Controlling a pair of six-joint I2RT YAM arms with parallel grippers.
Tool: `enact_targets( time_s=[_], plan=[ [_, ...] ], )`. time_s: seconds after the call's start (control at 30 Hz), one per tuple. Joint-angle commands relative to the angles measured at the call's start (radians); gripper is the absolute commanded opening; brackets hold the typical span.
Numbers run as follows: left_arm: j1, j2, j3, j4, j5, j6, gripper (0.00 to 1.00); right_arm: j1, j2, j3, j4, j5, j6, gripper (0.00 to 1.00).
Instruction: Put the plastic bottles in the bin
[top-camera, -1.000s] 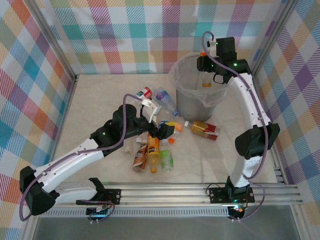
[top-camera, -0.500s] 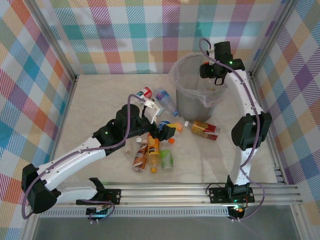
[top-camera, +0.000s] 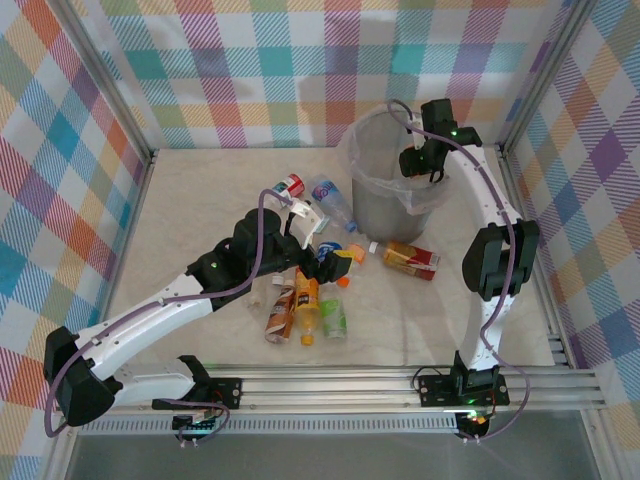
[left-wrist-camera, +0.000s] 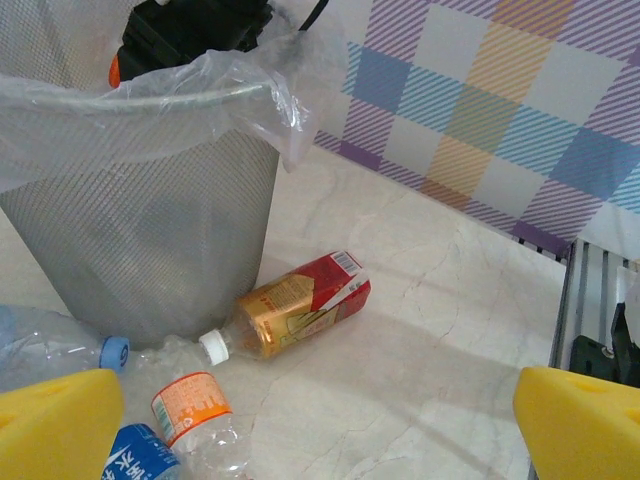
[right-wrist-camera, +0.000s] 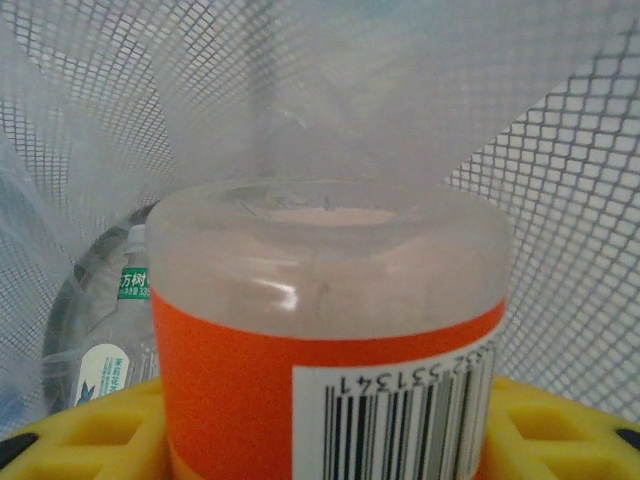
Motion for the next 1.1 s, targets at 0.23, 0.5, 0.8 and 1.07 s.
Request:
enact_targets(
  time_s=[0.23,0.5,0.8,1.07],
  plan=[
    [0.007,0.002,0.011,0.003,0.028,0.008,1.0,-0.002,0.072,0.047,-0.107,0.02,-0.03,0.55],
    [0.006,0.004,0.016,0.002,0.038,0.006,1.0,-0.002,0.091,0.018,-0.073,0.071,-0.016,0.55],
    [0.006,0.004,0.016,0.001,0.043,0.006,1.0,0.008,0.122,0.007,-0.049,0.09,-0.003,0.59],
    [0.006,0.002,0.017,-0.003,0.044,0.009,1.0,0.016,0.143,0.002,-0.048,0.097,-0.003,0.64]
  ],
)
